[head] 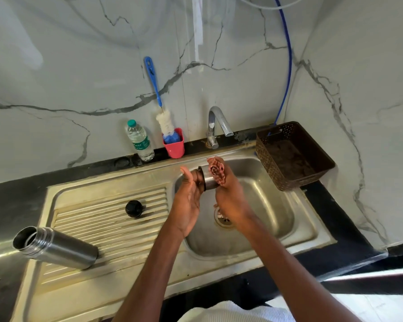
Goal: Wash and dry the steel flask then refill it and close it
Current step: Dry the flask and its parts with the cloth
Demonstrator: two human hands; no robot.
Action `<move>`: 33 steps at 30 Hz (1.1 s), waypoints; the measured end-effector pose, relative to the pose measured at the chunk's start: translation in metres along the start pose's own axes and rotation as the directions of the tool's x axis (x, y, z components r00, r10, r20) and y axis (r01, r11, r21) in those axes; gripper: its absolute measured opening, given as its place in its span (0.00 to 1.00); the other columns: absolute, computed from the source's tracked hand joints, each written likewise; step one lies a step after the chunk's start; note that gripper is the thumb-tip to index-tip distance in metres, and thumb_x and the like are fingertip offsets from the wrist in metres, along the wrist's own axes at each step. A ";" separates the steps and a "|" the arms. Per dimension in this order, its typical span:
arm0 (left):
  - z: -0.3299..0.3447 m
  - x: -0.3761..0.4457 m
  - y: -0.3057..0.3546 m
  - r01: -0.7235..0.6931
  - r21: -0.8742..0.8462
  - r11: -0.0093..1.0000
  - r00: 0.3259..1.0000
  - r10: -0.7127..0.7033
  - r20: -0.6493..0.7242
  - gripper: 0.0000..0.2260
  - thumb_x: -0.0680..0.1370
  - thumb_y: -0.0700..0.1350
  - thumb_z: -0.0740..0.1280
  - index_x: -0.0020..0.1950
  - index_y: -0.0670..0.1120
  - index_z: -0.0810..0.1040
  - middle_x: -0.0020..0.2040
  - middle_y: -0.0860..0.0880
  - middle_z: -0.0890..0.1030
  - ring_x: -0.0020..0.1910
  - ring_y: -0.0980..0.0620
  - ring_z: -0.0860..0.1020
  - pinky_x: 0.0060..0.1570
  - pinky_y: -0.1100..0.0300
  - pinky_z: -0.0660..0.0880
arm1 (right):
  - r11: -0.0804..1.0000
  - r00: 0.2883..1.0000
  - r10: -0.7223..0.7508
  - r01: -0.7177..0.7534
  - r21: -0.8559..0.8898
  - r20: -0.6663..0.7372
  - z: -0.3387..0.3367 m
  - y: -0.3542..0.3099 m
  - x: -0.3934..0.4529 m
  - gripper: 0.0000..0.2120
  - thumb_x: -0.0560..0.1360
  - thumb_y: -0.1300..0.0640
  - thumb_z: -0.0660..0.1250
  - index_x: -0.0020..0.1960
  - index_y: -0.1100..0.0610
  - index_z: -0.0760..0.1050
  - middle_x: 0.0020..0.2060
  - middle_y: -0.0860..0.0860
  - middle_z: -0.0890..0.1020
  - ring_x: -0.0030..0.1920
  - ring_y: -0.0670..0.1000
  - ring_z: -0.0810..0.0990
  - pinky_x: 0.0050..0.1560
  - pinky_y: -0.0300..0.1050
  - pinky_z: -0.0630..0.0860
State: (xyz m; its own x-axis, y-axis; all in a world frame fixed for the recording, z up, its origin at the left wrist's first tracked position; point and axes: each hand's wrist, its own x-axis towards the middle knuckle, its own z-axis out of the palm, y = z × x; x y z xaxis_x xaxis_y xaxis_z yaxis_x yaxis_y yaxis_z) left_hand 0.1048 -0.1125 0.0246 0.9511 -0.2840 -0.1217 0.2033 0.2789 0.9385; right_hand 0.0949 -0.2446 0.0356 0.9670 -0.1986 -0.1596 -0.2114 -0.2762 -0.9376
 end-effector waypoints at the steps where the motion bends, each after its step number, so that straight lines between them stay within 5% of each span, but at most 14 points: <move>1: 0.000 -0.001 0.001 0.009 -0.027 1.000 1.000 -0.009 -0.010 0.50 0.71 0.78 0.65 0.74 0.37 0.74 0.69 0.40 0.80 0.73 0.44 0.76 0.75 0.52 0.69 | 0.991 0.994 0.094 -0.098 0.090 0.052 -0.003 -0.001 0.002 0.38 0.73 0.74 0.52 0.74 0.44 0.70 0.46 0.58 0.85 0.39 0.58 0.85 0.41 0.62 0.84; 4: 0.002 0.000 0.004 0.000 0.027 1.000 0.997 0.003 -0.078 0.36 0.77 0.73 0.57 0.66 0.45 0.83 0.65 0.43 0.84 0.69 0.48 0.79 0.72 0.52 0.71 | 0.970 0.989 0.118 -0.135 0.202 0.093 -0.003 0.000 -0.005 0.28 0.78 0.70 0.54 0.66 0.44 0.76 0.50 0.62 0.86 0.49 0.64 0.86 0.52 0.69 0.83; 6: 0.006 0.003 0.007 0.011 0.077 0.997 0.997 -0.006 -0.073 0.32 0.79 0.67 0.50 0.61 0.48 0.84 0.60 0.47 0.86 0.65 0.52 0.81 0.71 0.53 0.73 | 0.991 0.995 -0.099 0.099 -0.088 0.008 0.002 0.001 -0.017 0.37 0.75 0.74 0.59 0.77 0.44 0.67 0.67 0.54 0.81 0.64 0.56 0.82 0.65 0.57 0.79; 8: 0.011 0.004 0.009 0.007 0.164 0.986 0.999 -0.002 -0.033 0.33 0.80 0.67 0.48 0.64 0.46 0.81 0.59 0.48 0.86 0.64 0.52 0.82 0.68 0.55 0.75 | 0.868 0.952 -0.306 0.286 -0.406 0.015 0.002 0.007 -0.017 0.43 0.72 0.76 0.62 0.82 0.49 0.60 0.78 0.48 0.68 0.75 0.51 0.71 0.72 0.52 0.74; 11: 0.015 0.000 0.004 -0.012 0.193 0.981 0.999 0.005 0.037 0.38 0.77 0.74 0.55 0.67 0.46 0.80 0.63 0.46 0.85 0.66 0.50 0.81 0.66 0.58 0.75 | 0.809 0.940 -0.340 0.300 -0.505 0.014 -0.012 -0.005 -0.007 0.34 0.72 0.72 0.66 0.73 0.50 0.71 0.68 0.48 0.77 0.66 0.53 0.78 0.63 0.57 0.78; 14: 0.008 -0.006 -0.005 0.009 0.070 0.998 0.998 -0.013 0.053 0.45 0.72 0.77 0.64 0.74 0.43 0.75 0.70 0.44 0.80 0.74 0.50 0.75 0.76 0.52 0.66 | 0.930 0.990 -0.109 0.135 -0.342 0.095 -0.023 -0.022 -0.002 0.21 0.74 0.71 0.63 0.62 0.53 0.78 0.50 0.52 0.84 0.47 0.53 0.84 0.44 0.50 0.82; 17: 0.002 -0.009 -0.007 0.044 -0.009 0.999 0.998 -0.044 0.050 0.50 0.71 0.78 0.65 0.78 0.40 0.70 0.75 0.43 0.76 0.78 0.48 0.70 0.81 0.48 0.57 | 0.979 0.965 0.167 -0.137 -0.153 0.202 -0.034 -0.038 0.005 0.17 0.74 0.73 0.59 0.53 0.57 0.79 0.41 0.55 0.82 0.40 0.53 0.82 0.33 0.42 0.79; 20: 0.004 -0.006 -0.003 0.037 -0.058 0.998 0.999 -0.036 0.025 0.53 0.72 0.77 0.65 0.76 0.32 0.68 0.70 0.35 0.76 0.70 0.39 0.73 0.73 0.47 0.65 | 0.895 0.880 0.371 -0.424 0.138 0.297 -0.042 -0.035 0.015 0.12 0.66 0.75 0.60 0.46 0.65 0.75 0.39 0.65 0.77 0.37 0.60 0.78 0.39 0.48 0.78; 22: 0.010 -0.004 0.000 0.036 -0.060 0.998 0.999 -0.034 0.031 0.51 0.74 0.76 0.62 0.73 0.30 0.68 0.69 0.33 0.77 0.68 0.35 0.74 0.70 0.46 0.70 | 0.800 0.836 0.403 -0.519 0.300 0.372 -0.038 -0.028 0.018 0.19 0.58 0.72 0.63 0.49 0.71 0.75 0.46 0.69 0.76 0.42 0.66 0.78 0.51 0.58 0.82; 25: 0.015 0.002 0.001 -0.016 0.133 0.991 0.998 0.008 0.055 0.43 0.76 0.75 0.55 0.73 0.41 0.74 0.69 0.40 0.80 0.70 0.42 0.77 0.71 0.47 0.74 | 0.662 0.798 0.412 -0.594 0.457 0.440 -0.028 -0.019 0.015 0.26 0.61 0.71 0.61 0.59 0.73 0.76 0.54 0.72 0.80 0.53 0.69 0.82 0.60 0.70 0.79; 27: 0.010 0.011 -0.008 -0.083 0.419 0.904 0.996 0.059 0.070 0.40 0.75 0.79 0.52 0.69 0.48 0.75 0.65 0.49 0.80 0.67 0.47 0.78 0.70 0.41 0.73 | 0.596 0.796 0.406 -0.603 0.530 0.448 -0.024 -0.015 0.012 0.20 0.71 0.74 0.56 0.59 0.70 0.78 0.50 0.68 0.83 0.50 0.66 0.85 0.53 0.64 0.83; 29: 0.005 0.018 -0.016 -0.186 0.681 0.708 0.982 0.123 0.140 0.40 0.74 0.80 0.44 0.63 0.50 0.73 0.61 0.59 0.76 0.65 0.58 0.74 0.77 0.38 0.60 | 0.523 0.791 0.397 -0.612 0.593 0.466 -0.024 -0.009 0.012 0.21 0.74 0.74 0.54 0.61 0.69 0.78 0.49 0.67 0.84 0.50 0.64 0.86 0.52 0.61 0.84; 31: 0.006 0.021 -0.018 -0.298 0.829 0.473 0.954 0.164 0.250 0.39 0.77 0.78 0.39 0.64 0.50 0.71 0.62 0.57 0.73 0.67 0.58 0.72 0.80 0.38 0.44 | 0.461 0.778 0.410 -0.627 0.628 0.476 -0.023 -0.005 0.014 0.24 0.74 0.73 0.54 0.68 0.71 0.74 0.57 0.69 0.82 0.58 0.66 0.83 0.59 0.64 0.81; 33: 0.007 0.021 -0.013 -0.348 0.883 0.316 0.936 0.169 0.308 0.36 0.79 0.75 0.39 0.64 0.51 0.71 0.64 0.56 0.71 0.68 0.56 0.72 0.79 0.37 0.37 | 0.462 0.751 0.431 -0.660 0.592 0.501 -0.025 -0.006 0.014 0.28 0.73 0.72 0.55 0.73 0.70 0.70 0.67 0.70 0.76 0.68 0.68 0.77 0.67 0.69 0.74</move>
State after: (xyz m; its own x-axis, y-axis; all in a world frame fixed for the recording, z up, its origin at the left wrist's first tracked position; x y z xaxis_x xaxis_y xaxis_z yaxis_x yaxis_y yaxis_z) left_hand 0.1202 -0.1286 0.0120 0.8530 -0.5017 0.1442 -0.4718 -0.6227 0.6242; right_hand 0.1057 -0.2694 0.0468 0.7062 0.2029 -0.6783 -0.6517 0.5606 -0.5108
